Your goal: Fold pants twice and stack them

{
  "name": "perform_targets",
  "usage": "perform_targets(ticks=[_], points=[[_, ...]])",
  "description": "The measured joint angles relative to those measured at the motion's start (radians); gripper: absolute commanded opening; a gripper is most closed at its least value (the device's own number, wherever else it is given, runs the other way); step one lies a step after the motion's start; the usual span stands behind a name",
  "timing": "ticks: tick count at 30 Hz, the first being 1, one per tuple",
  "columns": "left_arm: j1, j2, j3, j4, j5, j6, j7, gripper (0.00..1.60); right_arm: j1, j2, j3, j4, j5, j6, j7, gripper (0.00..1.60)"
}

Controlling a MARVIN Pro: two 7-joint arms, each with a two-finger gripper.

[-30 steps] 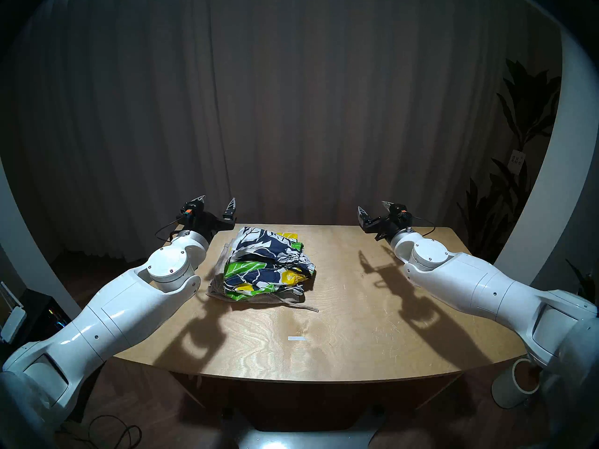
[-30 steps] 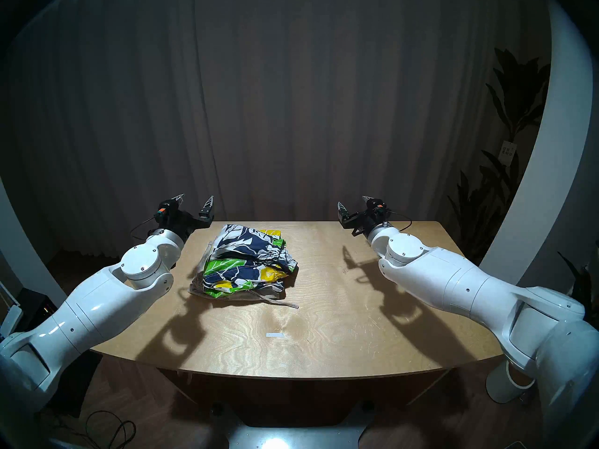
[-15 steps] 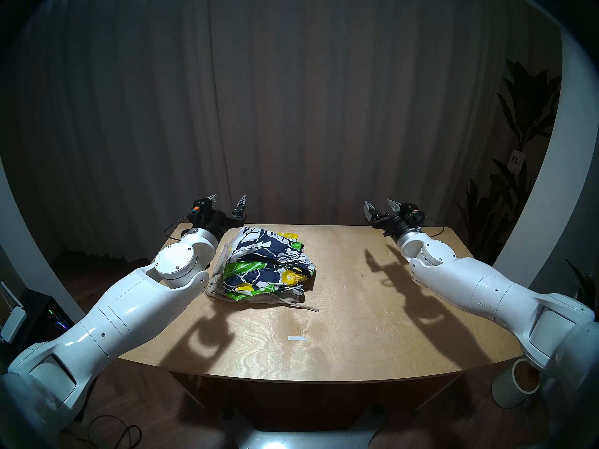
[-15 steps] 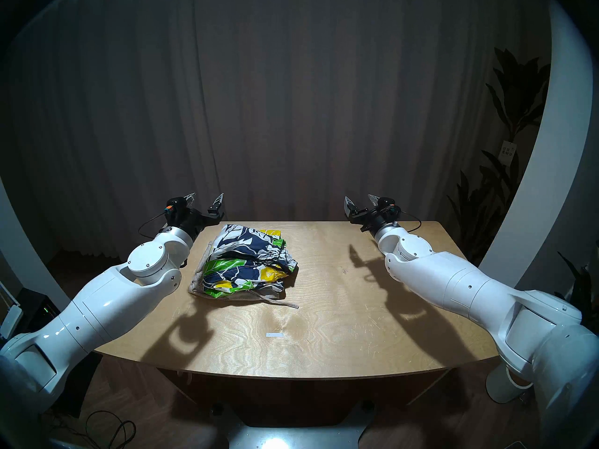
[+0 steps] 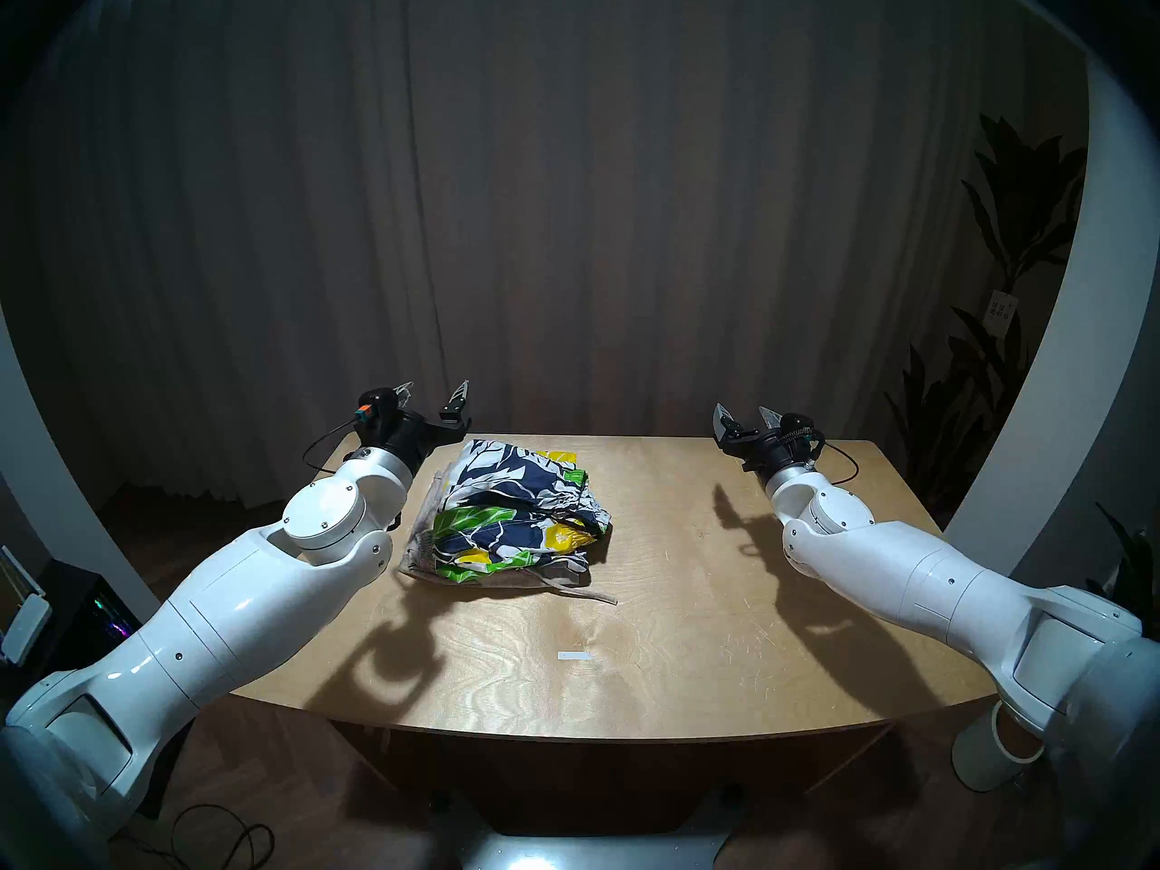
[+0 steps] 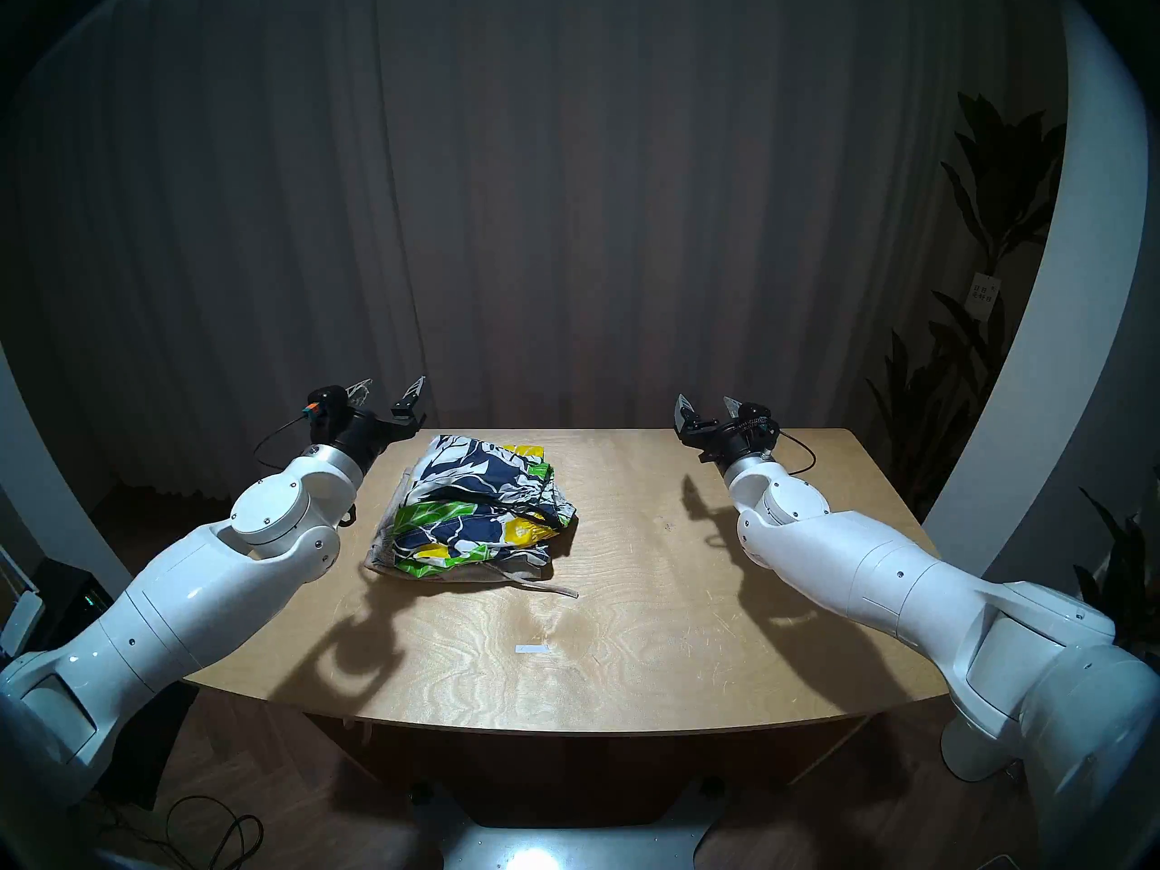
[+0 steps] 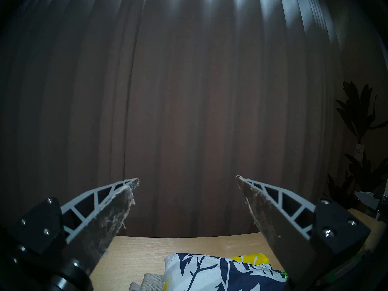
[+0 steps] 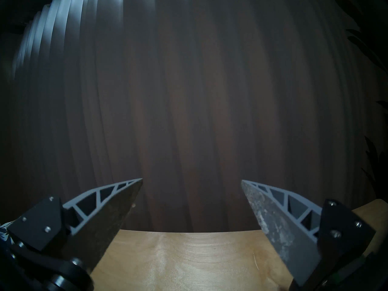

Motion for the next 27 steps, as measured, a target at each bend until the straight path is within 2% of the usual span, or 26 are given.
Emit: perform_targets(ticks=[11, 16, 24, 27], points=[[0.013, 0.001, 0.001, -0.009, -0.004, 0.002, 0.057, 1.60, 0.013, 0.018, -0.011, 0.021, -0.038, 0.001, 0.068, 1.60], [0.029, 0.000, -0.012, -0.014, -0.049, -0.011, 0.050, 1.60, 0.014, 0.029, -0.011, 0.016, -0.042, 0.003, 0.086, 1.60], [0.103, 0.057, -0.066, -0.013, -0.218, -0.087, -0.093, 1.60, 0.013, 0.045, -0.011, 0.007, -0.047, 0.003, 0.105, 1.60], [0.122, 0.075, -0.072, -0.005, -0.238, -0.105, -0.134, 1.60, 0.011, 0.049, -0.010, 0.004, -0.047, 0.003, 0.107, 1.60]])
